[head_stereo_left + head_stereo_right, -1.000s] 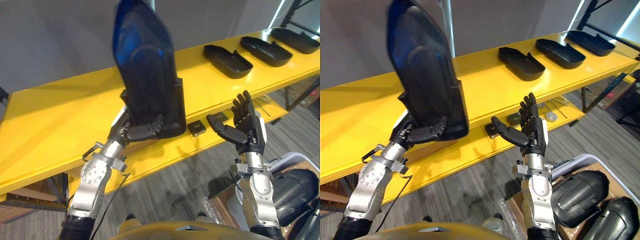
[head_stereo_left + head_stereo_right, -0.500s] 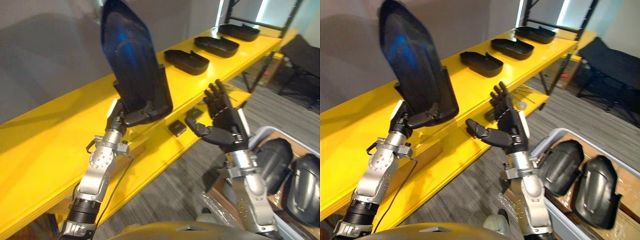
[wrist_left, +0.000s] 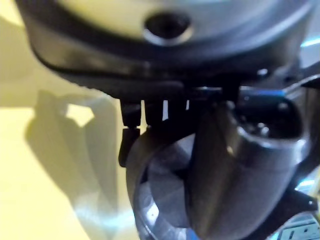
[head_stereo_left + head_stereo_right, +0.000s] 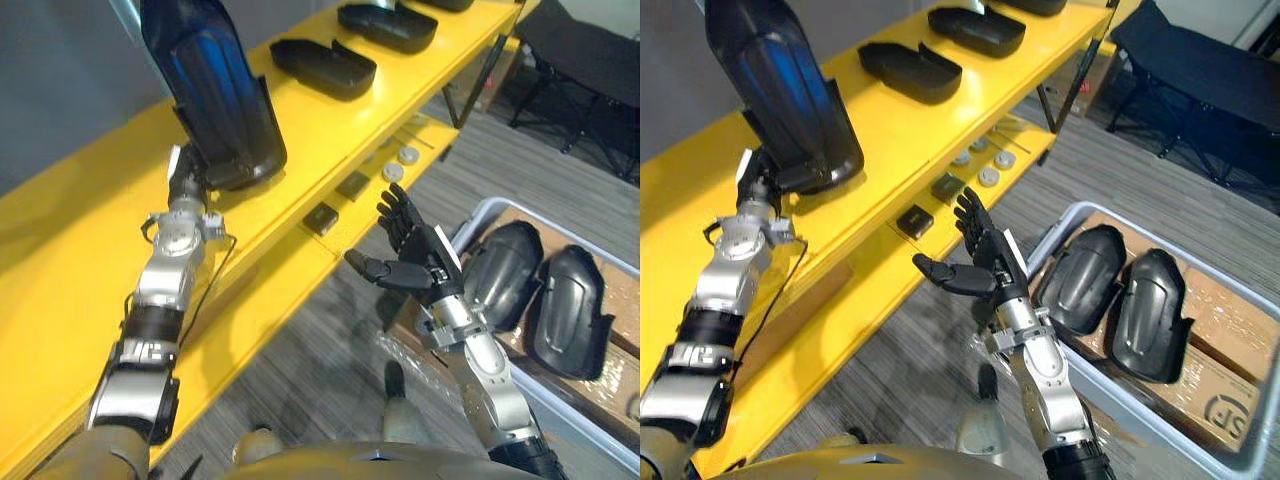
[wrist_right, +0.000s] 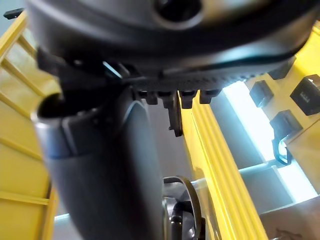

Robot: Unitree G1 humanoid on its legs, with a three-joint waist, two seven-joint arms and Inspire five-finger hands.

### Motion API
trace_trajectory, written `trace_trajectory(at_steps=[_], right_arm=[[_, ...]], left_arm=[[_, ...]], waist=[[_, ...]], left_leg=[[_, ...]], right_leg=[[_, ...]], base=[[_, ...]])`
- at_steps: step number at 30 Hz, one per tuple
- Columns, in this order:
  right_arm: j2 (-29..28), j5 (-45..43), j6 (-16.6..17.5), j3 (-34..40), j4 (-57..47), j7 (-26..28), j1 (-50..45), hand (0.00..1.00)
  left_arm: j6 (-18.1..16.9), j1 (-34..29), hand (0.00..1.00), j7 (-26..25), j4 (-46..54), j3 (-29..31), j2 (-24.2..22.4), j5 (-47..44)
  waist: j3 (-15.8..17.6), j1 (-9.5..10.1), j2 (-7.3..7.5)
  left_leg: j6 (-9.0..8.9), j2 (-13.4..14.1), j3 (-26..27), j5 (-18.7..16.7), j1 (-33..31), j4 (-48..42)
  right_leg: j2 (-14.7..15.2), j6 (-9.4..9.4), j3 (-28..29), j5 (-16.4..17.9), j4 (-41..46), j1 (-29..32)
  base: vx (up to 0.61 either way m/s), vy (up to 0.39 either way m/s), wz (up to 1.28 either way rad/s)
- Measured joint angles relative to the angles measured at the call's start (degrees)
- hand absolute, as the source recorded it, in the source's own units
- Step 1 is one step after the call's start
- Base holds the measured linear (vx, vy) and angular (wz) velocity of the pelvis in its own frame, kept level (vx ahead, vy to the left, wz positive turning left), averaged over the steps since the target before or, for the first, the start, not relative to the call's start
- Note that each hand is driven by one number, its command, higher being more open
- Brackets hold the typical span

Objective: Walk over and take three plastic housings, then place them on the shelf

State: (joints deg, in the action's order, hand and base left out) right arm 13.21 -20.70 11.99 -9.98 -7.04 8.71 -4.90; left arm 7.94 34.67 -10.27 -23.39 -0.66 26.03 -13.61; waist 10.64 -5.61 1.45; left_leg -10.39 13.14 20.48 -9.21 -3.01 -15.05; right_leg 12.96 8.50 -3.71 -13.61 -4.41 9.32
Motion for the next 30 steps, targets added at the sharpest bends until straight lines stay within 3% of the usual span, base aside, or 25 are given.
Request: trace_trajectory(at_steps=[2,14,15,20,30], right_arm=[[0.14,-0.01,-0.47,-1.39,-1.65,-0.65,0.68,1.0],[0.58,0.01,-1.47,-4.12,-2.94,-2.48,1.43,1.0],[0.58,0.01,-1.48,-4.23,-3.03,-2.78,1.43,1.0],[0.66,0.0,-1.68,-4.52,-5.49,-3.18,1.61,1.0],[1.19,0.0,-1.7,-7.65,-5.52,-4.26,1.97,1.0]], left_arm=[[0.5,3.07,0.0,-1.41,-1.22,-0.44,1.6,-0.54],[3.22,11.14,0.0,-6.11,-5.53,-0.03,3.57,-9.13],[3.22,11.62,1.0,-6.6,-6.23,0.01,3.57,-9.39],[3.2,12.99,1.0,-8.15,-7.6,2.3,3.62,-10.59],[4.78,13.17,1.0,-6.02,-10.1,3.42,3.73,-10.39]], waist=[[1.31,-0.72,0.85],[6.3,-0.8,0.68],[6.41,-0.82,0.68],[7.52,-0.79,0.65],[8.14,-0.53,0.45]], left_leg=[[-0.09,0.42,-0.12,-0.77,-1.86,-2.02],[0.17,1.03,-1.13,-2.88,-4.28,-6.44],[0.17,1.05,-1.26,-2.88,-4.43,-6.63],[0.17,1.05,-1.31,-2.88,-4.42,-6.73],[0.13,1.05,-1.41,-2.89,-2.4,-6.21]], right_leg=[[-0.16,0.07,0.53,-0.43,0.0,1.16],[-0.17,-0.03,0.97,-0.77,0.0,1.46],[-0.17,0.0,0.86,-0.79,0.0,1.46],[-0.17,0.45,0.86,-1.14,0.01,1.37],[-0.17,0.01,0.68,-0.82,0.0,-0.63]], base=[[-0.08,-0.014,-0.05],[-0.06,-0.006,-0.01],[-0.03,-0.013,0.05],[-0.02,-0.011,0.0],[-0.02,-0.008,0.0]])
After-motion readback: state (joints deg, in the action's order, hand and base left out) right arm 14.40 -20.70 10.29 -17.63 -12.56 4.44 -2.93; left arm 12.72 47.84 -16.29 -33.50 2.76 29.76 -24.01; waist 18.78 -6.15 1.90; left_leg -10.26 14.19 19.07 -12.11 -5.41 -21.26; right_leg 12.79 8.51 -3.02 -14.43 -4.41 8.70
